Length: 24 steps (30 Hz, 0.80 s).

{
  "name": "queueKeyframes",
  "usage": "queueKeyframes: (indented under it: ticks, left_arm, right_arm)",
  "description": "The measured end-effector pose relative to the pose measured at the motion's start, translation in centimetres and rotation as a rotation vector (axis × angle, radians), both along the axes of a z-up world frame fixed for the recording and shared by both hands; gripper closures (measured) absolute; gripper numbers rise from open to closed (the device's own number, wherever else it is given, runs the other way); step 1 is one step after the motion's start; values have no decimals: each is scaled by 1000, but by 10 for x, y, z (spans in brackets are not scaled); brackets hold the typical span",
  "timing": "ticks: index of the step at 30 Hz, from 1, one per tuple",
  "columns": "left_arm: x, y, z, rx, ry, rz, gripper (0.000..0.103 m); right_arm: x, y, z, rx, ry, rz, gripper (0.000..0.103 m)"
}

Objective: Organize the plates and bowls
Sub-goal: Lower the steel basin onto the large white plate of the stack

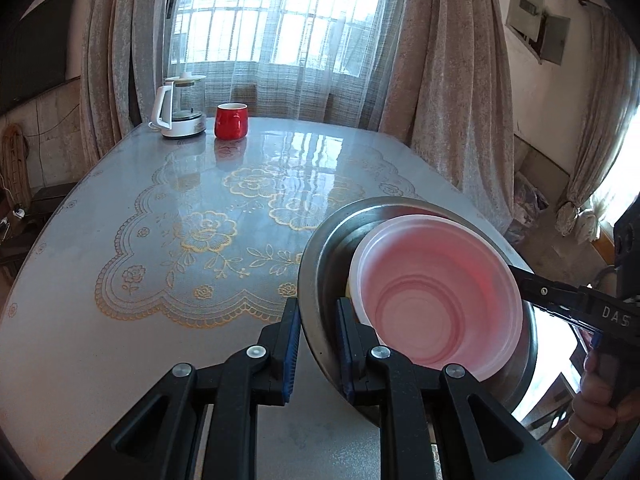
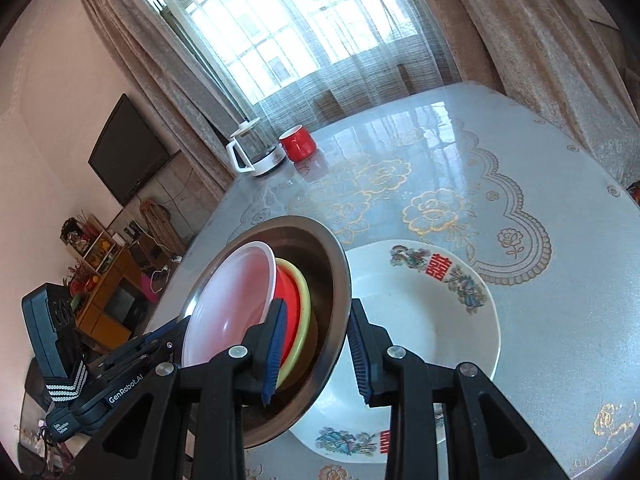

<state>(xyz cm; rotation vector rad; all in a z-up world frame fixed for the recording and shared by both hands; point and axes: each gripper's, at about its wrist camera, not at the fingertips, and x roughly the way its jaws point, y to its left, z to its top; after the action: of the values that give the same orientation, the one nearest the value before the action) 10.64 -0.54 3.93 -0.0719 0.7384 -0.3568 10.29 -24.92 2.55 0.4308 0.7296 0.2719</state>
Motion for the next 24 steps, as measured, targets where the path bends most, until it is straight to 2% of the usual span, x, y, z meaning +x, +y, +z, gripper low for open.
queueKeyframes:
  ticks: [9,16,24]
  left_arm:
    - [19,-36,-10,14,44,-56,86]
    - [25,-49,-30,36,97,-75,86]
    - [21,-56,-36,49,89,-89,85]
  right_arm:
    - [3,-34,-17,5,46,-88,72]
    - [5,-46,-35,5,93,-115,72]
    - [5,-56,-50,24,117,-133,72]
